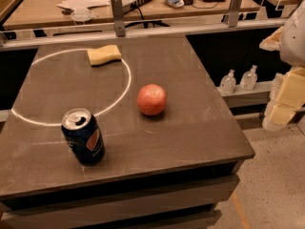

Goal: Move sponge near apple

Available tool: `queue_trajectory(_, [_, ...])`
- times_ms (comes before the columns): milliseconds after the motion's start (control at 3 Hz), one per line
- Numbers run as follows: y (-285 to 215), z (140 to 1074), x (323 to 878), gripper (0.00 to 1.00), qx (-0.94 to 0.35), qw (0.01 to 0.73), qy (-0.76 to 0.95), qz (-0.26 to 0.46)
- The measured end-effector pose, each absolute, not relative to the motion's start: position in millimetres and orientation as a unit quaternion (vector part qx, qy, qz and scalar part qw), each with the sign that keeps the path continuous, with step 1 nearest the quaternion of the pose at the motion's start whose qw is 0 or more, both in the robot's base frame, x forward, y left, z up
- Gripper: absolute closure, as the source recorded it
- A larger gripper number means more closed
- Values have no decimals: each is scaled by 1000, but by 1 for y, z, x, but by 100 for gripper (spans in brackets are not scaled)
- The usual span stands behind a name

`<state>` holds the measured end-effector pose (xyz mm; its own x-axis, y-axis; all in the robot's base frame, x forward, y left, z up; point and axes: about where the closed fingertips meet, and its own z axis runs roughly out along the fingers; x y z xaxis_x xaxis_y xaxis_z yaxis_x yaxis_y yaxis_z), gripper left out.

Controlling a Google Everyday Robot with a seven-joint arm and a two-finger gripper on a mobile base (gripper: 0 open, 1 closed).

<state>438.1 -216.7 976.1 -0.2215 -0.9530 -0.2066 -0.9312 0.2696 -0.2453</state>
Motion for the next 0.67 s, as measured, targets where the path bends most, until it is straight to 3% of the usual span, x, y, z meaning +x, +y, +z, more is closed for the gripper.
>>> queue_trajectory(333, [-217, 976, 438, 0, -603, 159, 781, -34])
queue_trajectory(667, [-208, 979, 464, 0, -588, 214, 780, 4])
